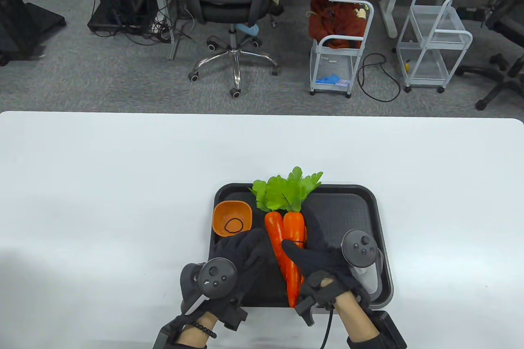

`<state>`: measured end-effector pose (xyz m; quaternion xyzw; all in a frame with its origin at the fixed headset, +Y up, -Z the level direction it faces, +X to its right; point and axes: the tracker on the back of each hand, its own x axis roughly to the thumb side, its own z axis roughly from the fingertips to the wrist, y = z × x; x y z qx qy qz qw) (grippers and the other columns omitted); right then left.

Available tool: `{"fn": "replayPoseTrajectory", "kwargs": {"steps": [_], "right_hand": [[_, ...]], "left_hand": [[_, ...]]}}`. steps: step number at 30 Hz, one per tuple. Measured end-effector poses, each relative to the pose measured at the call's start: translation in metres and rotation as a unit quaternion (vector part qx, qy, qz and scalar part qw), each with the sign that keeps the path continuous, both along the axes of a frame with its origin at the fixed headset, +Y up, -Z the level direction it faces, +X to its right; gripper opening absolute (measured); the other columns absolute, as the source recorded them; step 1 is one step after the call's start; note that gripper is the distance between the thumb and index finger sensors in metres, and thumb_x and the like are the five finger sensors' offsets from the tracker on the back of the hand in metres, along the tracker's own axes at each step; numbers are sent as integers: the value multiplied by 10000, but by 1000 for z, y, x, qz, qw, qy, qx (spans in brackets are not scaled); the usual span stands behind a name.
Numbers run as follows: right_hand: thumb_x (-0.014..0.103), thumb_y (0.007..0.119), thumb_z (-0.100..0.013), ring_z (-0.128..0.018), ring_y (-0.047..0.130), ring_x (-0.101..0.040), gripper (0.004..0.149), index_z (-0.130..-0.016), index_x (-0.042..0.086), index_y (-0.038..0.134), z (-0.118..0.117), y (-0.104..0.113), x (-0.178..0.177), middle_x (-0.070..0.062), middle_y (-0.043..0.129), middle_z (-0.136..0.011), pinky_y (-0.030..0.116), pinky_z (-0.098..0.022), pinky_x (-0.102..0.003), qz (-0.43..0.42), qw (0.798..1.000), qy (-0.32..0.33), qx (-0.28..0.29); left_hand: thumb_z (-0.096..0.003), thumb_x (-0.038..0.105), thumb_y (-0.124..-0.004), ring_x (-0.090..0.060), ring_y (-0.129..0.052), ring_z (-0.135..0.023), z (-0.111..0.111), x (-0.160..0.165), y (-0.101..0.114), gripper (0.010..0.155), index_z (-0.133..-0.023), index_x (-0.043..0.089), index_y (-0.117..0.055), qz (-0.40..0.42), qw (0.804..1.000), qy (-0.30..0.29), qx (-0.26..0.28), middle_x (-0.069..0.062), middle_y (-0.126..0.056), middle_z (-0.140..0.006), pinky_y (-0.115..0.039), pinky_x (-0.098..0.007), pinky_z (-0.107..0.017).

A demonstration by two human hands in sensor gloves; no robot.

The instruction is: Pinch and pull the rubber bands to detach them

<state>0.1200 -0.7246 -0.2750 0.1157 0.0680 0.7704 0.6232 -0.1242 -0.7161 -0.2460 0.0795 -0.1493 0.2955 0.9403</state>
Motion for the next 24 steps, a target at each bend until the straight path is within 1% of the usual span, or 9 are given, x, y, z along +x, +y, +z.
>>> {"fn": "replayPoseTrajectory", "kwargs": {"steps": [5,9,10,12,16,19,21,24], "right_hand": [[581,780,-495,-743,757,-577,861,-1071,326,195,1,-10,-11,-408,313,-1009,795,-487,-538,-57,998,39,-13],[577,766,-500,-756,734,-582,858,-1074,314,185,2,-17,-21,-408,304,-1012,779,-502,-542,-91,992,79,-29],[582,756,-505,-763,729,-577,858,-1072,312,173,2,-19,-23,-408,297,-1011,777,-509,-537,-100,991,87,-27],[577,758,-504,-764,723,-580,855,-1073,311,178,2,-21,-24,-409,294,-1011,771,-510,-543,-111,990,81,-34],[580,733,-516,-780,703,-579,855,-1068,306,140,4,-23,-28,-413,272,-1008,759,-528,-539,-126,987,93,-32],[577,720,-522,-790,686,-580,853,-1064,304,121,5,-25,-32,-417,250,-1006,748,-540,-543,-151,983,99,-26],[574,719,-523,-794,678,-583,853,-1062,305,115,6,-25,-34,-420,242,-1005,743,-545,-546,-163,981,101,-29],[572,726,-524,-819,663,-587,844,-1069,304,141,5,-26,-33,-412,258,-1009,725,-562,-554,-179,978,98,-34]], "left_hand": [[-505,569,-698,-252,-891,-945,0,1,0,596,-1070,438,-561,36,999,-20,-4,33,-828,-1081,-714,-584,-732],[-506,553,-709,-246,-888,-950,2,5,0,573,-1056,449,-583,35,999,-35,2,38,-828,-1080,-718,-580,-732],[-507,547,-706,-242,-892,-946,2,6,0,576,-1058,425,-586,34,999,-34,5,41,-834,-1074,-722,-576,-731],[-509,531,-717,-237,-895,-943,3,5,1,564,-1049,409,-609,40,999,-35,6,46,-837,-1068,-723,-574,-730],[-516,487,-737,-214,-908,-927,4,3,1,502,-1004,387,-672,65,997,-41,15,59,-860,-1035,-739,-556,-726],[-521,454,-759,-206,-928,-894,6,3,4,443,-957,385,-729,83,995,-39,29,64,-901,-974,-755,-542,-718],[-526,434,-762,-193,-950,-854,7,3,6,390,-915,392,-765,83,995,-33,48,70,-930,-922,-771,-523,-707],[-527,439,-753,-187,-958,-838,7,3,7,382,-905,392,-770,73,995,-38,53,74,-943,-901,-778,-519,-701]]}}
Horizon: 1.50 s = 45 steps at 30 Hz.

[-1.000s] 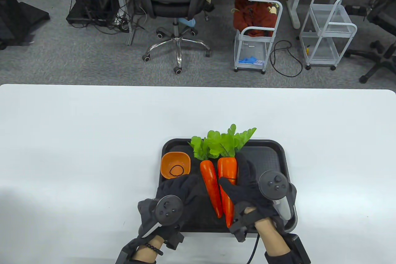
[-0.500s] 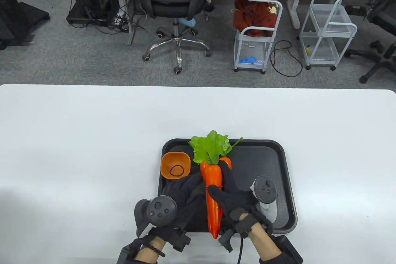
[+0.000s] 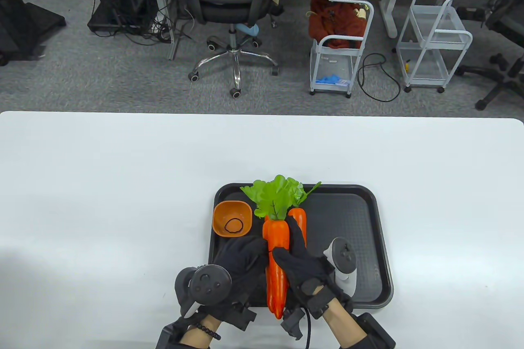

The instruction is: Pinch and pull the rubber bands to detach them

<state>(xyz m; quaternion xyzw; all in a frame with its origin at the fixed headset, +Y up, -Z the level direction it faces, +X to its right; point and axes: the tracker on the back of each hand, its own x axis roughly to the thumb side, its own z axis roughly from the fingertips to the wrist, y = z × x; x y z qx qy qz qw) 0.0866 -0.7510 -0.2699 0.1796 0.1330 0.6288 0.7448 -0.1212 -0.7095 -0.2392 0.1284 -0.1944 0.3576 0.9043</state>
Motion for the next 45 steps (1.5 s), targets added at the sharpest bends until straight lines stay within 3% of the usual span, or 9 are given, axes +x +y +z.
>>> {"fn": "replayPoseTrajectory", "kwargs": {"steps": [7,21,45], "right_hand": [[616,741,-527,-860,626,-592,825,-1092,288,236,-4,-8,9,-370,326,-1027,653,-591,-615,-52,997,-11,-58],[643,677,-531,-832,685,-559,874,-1071,217,137,-5,-11,13,-368,294,-1023,672,-589,-597,-45,998,-44,-30],[638,711,-521,-816,704,-561,901,-1068,208,138,-15,-12,33,-369,291,-1020,690,-577,-592,-75,992,-96,-37]], "left_hand": [[-517,438,-751,-179,-965,-834,2,6,0,375,-889,402,-777,-48,998,-20,21,81,-950,-895,-782,-521,-698],[-502,456,-769,-179,-1019,-764,8,15,2,355,-847,385,-805,-92,994,-34,49,77,-1003,-834,-822,-504,-663],[-474,459,-791,-175,-1048,-714,16,33,2,352,-814,384,-839,-147,984,-77,59,79,-1040,-786,-844,-498,-636]]}}
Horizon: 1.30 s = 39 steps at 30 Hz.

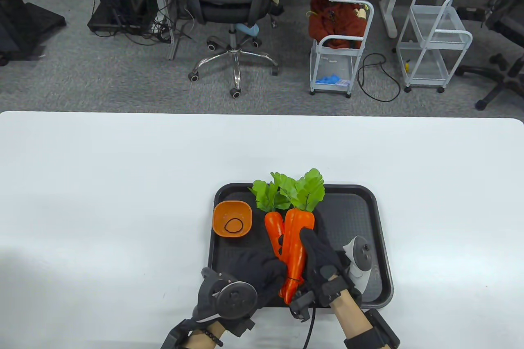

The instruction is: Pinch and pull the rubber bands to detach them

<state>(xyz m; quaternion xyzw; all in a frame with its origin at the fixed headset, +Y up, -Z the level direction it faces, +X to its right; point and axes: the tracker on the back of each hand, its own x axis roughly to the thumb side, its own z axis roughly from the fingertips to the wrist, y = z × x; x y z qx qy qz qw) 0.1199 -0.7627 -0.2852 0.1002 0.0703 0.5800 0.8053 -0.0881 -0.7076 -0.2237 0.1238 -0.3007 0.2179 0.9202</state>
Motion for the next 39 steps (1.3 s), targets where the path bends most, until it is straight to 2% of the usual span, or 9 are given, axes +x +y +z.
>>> {"fn": "replayPoseTrajectory", "kwargs": {"steps": [13,24,30,39], "right_hand": [[638,711,-521,-817,700,-563,900,-1068,211,137,-3,1,10,-367,288,-1021,688,-578,-591,4,1000,-26,3],[633,720,-518,-815,697,-566,893,-1070,227,147,-4,3,18,-365,286,-1021,695,-573,-588,16,999,-46,12],[627,723,-516,-812,692,-573,890,-1070,228,152,-4,5,23,-366,283,-1021,695,-571,-589,30,998,-56,16],[619,734,-510,-804,695,-579,889,-1072,228,167,-3,5,27,-368,289,-1020,696,-562,-594,58,996,-60,17]], "left_hand": [[-447,457,-810,-178,-1075,-665,1,1,2,348,-780,379,-874,-16,999,-25,-15,75,-1072,-737,-864,-500,-607],[-439,463,-820,-169,-1095,-610,-8,-25,13,348,-764,362,-894,-10,999,-8,-34,72,-1097,-685,-888,-486,-575],[-440,463,-821,-171,-1097,-593,-27,-39,32,350,-764,354,-896,11,999,14,-47,67,-1101,-671,-890,-484,-568],[-437,466,-824,-150,-1111,-524,-69,-49,54,353,-758,341,-904,-54,994,92,-27,72,-1115,-618,-915,-458,-525]]}}
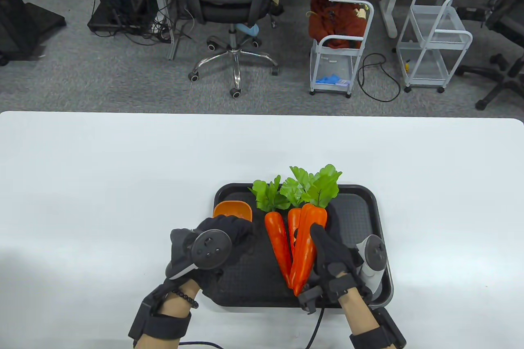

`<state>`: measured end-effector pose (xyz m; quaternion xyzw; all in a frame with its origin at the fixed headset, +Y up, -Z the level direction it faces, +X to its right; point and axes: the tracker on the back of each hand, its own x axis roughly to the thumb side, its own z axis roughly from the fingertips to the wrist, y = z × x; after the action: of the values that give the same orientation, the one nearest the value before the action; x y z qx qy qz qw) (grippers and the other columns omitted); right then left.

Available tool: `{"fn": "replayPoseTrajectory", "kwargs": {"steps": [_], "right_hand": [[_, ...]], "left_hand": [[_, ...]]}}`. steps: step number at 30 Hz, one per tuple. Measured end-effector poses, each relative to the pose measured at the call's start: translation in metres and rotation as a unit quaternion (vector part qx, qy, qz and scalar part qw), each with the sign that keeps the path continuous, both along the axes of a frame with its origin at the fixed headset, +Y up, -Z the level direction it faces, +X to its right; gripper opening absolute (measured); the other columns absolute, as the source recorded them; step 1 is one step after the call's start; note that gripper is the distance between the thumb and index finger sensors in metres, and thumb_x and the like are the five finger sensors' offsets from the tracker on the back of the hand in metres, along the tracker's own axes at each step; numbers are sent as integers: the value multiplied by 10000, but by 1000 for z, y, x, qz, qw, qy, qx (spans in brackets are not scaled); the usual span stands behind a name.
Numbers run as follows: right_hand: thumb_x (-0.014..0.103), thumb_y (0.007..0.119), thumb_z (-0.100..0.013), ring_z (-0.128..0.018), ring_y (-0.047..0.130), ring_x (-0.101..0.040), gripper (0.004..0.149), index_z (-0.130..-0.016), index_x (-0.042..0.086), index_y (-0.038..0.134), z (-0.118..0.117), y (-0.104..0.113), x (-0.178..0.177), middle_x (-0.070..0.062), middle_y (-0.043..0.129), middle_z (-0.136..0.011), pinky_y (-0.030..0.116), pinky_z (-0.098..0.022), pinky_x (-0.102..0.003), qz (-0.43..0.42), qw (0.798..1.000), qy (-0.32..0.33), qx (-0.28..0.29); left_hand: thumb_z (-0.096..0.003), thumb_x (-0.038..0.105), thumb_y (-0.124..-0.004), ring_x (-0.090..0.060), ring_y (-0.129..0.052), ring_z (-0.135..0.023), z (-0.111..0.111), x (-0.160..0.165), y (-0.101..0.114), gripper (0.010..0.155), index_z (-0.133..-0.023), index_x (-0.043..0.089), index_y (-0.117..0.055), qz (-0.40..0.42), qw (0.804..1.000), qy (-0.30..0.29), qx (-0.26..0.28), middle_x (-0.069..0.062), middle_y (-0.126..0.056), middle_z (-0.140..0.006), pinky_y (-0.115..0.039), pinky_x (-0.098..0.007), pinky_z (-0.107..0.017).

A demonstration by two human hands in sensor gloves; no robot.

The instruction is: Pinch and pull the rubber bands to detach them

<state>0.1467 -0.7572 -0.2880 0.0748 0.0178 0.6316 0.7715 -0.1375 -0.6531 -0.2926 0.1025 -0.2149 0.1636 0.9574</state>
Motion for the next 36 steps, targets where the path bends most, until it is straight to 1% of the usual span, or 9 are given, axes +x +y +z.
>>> {"fn": "replayPoseTrajectory", "kwargs": {"steps": [4,8,11,16,21,27,29,36], "right_hand": [[618,737,-509,-799,697,-582,888,-1072,227,172,-1,-2,0,-370,291,-1019,699,-558,-594,4,1000,2,1],[617,738,-508,-798,699,-582,888,-1073,227,175,-1,-2,1,-370,295,-1018,699,-558,-594,5,1000,3,1],[616,740,-507,-797,700,-582,887,-1073,227,178,0,-3,1,-371,296,-1018,699,-556,-595,6,1000,3,1],[616,743,-506,-796,700,-583,887,-1074,228,182,0,-3,1,-370,298,-1018,699,-556,-595,9,1000,4,1],[617,743,-505,-795,702,-583,887,-1073,227,185,0,-3,1,-370,301,-1017,701,-553,-596,13,1000,7,3],[616,743,-506,-793,702,-583,885,-1074,227,186,0,-3,2,-370,301,-1018,701,-554,-595,15,1000,10,5],[616,743,-506,-793,702,-583,886,-1073,226,186,0,-4,2,-372,301,-1017,701,-553,-595,15,1000,10,4],[615,745,-505,-794,702,-584,886,-1074,225,189,0,-2,1,-372,302,-1017,701,-553,-596,18,1000,12,7]], "left_hand": [[-437,464,-830,-146,-1114,-502,-22,-4,1,355,-757,332,-908,-25,999,31,-5,70,-1119,-604,-921,-451,-511],[-437,461,-832,-146,-1113,-495,-40,-7,-5,357,-758,325,-910,-56,997,60,-16,66,-1120,-598,-922,-451,-506],[-436,461,-836,-144,-1115,-483,-53,-6,-14,357,-754,320,-917,-87,993,81,-25,66,-1125,-585,-923,-451,-499],[-430,464,-848,-141,-1117,-469,-69,4,-31,354,-743,320,-929,-173,979,103,-33,71,-1130,-564,-927,-447,-494],[-420,470,-864,-140,-1120,-469,-76,13,-45,350,-730,328,-942,-228,966,114,-32,76,-1135,-554,-924,-448,-497],[-412,481,-872,-135,-1117,-483,-77,32,-64,346,-721,344,-947,-356,928,108,8,87,-1134,-550,-919,-448,-514],[-408,486,-876,-132,-1116,-490,-77,36,-69,344,-717,353,-948,-374,921,106,17,93,-1134,-550,-916,-450,-520],[-387,500,-901,-124,-1110,-517,-77,46,-78,337,-697,386,-968,-411,906,98,16,114,-1131,-550,-904,-460,-545]]}}
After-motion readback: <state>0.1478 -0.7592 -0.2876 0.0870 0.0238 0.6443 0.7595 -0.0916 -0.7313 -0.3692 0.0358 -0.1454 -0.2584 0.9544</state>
